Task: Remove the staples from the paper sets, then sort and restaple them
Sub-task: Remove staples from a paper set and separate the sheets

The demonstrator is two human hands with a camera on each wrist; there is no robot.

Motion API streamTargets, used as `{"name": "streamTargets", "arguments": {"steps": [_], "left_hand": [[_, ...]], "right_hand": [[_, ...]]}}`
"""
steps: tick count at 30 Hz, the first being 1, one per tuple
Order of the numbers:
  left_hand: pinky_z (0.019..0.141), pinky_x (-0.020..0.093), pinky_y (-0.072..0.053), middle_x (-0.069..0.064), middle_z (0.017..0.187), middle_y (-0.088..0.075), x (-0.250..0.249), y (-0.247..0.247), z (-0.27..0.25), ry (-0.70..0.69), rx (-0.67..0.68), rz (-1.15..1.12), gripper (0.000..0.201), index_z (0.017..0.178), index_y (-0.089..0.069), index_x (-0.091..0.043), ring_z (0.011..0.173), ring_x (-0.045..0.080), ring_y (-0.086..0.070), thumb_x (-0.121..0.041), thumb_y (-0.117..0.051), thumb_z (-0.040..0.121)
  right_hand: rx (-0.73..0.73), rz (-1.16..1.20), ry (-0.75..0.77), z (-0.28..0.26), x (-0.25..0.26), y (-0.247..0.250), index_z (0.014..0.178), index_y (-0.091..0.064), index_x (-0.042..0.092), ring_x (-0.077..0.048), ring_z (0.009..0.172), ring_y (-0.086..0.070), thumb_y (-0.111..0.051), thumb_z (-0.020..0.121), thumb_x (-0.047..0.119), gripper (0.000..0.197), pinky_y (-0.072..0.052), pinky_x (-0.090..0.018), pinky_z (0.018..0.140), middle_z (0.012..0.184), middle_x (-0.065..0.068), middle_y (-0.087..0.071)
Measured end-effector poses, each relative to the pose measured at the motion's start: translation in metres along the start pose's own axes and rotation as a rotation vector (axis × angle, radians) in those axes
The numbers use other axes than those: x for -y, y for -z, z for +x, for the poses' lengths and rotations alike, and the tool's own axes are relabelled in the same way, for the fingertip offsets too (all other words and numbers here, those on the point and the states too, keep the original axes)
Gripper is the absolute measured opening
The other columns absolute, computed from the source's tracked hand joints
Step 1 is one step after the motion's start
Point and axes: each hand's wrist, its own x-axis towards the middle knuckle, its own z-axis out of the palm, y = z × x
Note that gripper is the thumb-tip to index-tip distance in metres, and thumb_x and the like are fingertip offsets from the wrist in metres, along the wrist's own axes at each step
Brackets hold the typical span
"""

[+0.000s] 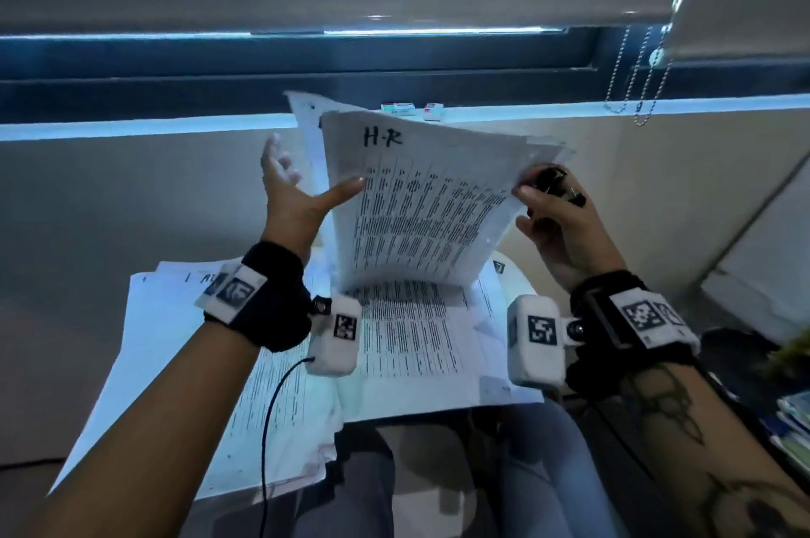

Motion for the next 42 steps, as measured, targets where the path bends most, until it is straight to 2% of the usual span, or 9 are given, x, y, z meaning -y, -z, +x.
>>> {"name": "streamTargets", "arguments": {"steps": [5,9,13,22,28,30,34,39,42], "left_hand": [[0.062,0.002,-0.045,-0.024,0.070,-0.069,-0.021,-0.006,0.003,-0.046,0.279,-0.004,0.033,0.109,-0.059,-0.008,0.070,-0.011,-0.063,0.002,-0.064,0.079],[0.071,0.005,-0.046,-0.021,0.077,-0.071,-0.031,0.006,0.006,-0.114,0.576,0.118,0.022,0.088,-0.072,-0.025,0.079,-0.006,-0.066,-0.010,-0.071,0.071],[0.074,0.010,-0.048,-0.013,0.091,-0.073,-0.030,0.020,-0.006,-0.090,0.794,0.143,0.036,0.086,-0.074,-0.035,0.088,0.000,-0.066,-0.055,-0.078,0.055],[0.074,0.026,-0.054,0.004,0.079,-0.074,0.001,0.033,-0.039,0.168,0.649,0.046,0.072,0.070,-0.074,-0.014,0.075,0.013,-0.070,-0.066,-0.084,0.022],[0.092,0.020,-0.046,-0.009,0.115,-0.067,-0.001,0.050,-0.053,0.111,1.029,-0.091,0.054,0.109,-0.068,-0.034,0.108,0.008,-0.062,-0.029,-0.084,0.058],[0.086,0.011,-0.045,-0.015,0.101,-0.071,-0.010,0.044,-0.060,0.125,1.052,0.026,0.049,0.094,-0.073,-0.041,0.099,0.000,-0.064,-0.057,-0.082,0.048],[0.082,0.017,-0.048,-0.001,0.093,-0.073,-0.001,0.036,-0.066,0.240,1.045,0.204,0.069,0.087,-0.075,-0.021,0.089,0.010,-0.067,-0.076,-0.071,0.045],[0.066,0.028,-0.057,0.004,0.089,-0.073,0.012,0.043,-0.058,0.327,0.824,0.153,0.083,0.100,-0.065,-0.019,0.077,0.016,-0.069,-0.073,-0.076,0.038],[0.080,0.035,-0.053,-0.006,0.096,-0.073,-0.002,0.051,-0.044,0.247,0.728,0.196,0.087,0.105,-0.061,-0.027,0.089,0.012,-0.068,-0.083,-0.067,0.038]], "right_hand": [[0.022,-0.023,0.024,-0.015,0.014,0.012,0.071,-0.069,0.026,-0.001,0.064,-0.062,-0.090,0.030,0.045,0.049,-0.040,-0.011,0.040,0.067,0.013,-0.063],[0.136,-0.159,0.007,-0.027,0.030,0.030,0.074,-0.069,0.029,-0.005,0.075,-0.068,-0.089,0.033,0.048,0.049,-0.042,-0.010,0.041,0.079,0.014,-0.063],[0.204,-0.243,-0.028,-0.031,0.031,0.038,0.079,-0.072,0.029,-0.004,0.061,-0.063,-0.088,0.034,0.050,0.052,-0.046,-0.012,0.045,0.076,0.012,-0.064],[-0.050,-0.256,-0.116,-0.034,0.005,0.028,0.087,-0.063,0.015,-0.004,0.054,-0.063,-0.060,0.083,0.009,0.007,-0.043,-0.012,0.043,0.057,0.010,-0.063],[0.017,-0.238,0.026,-0.044,0.008,0.029,0.081,-0.067,0.028,-0.005,0.074,-0.065,-0.081,0.050,0.034,0.034,-0.048,-0.014,0.054,0.076,0.012,-0.066],[0.064,-0.300,0.101,-0.047,0.012,0.029,0.084,-0.067,0.030,-0.004,0.084,-0.061,-0.083,0.051,0.038,0.038,-0.049,-0.015,0.062,0.088,0.011,-0.065],[0.189,-0.531,0.247,-0.054,0.014,0.020,0.092,-0.062,0.018,-0.004,0.092,-0.055,-0.079,0.063,0.014,0.033,-0.043,-0.013,0.079,0.100,-0.002,-0.054],[0.043,-0.560,0.135,-0.045,0.009,0.017,0.082,-0.063,0.022,0.003,0.080,-0.055,-0.077,0.062,0.020,0.025,-0.042,-0.008,0.066,0.091,0.001,-0.056],[0.029,-0.624,0.052,-0.043,0.002,0.012,0.080,-0.060,0.016,0.007,0.063,-0.052,-0.077,0.071,0.009,0.020,-0.038,-0.005,0.054,0.083,-0.004,-0.054]]}}
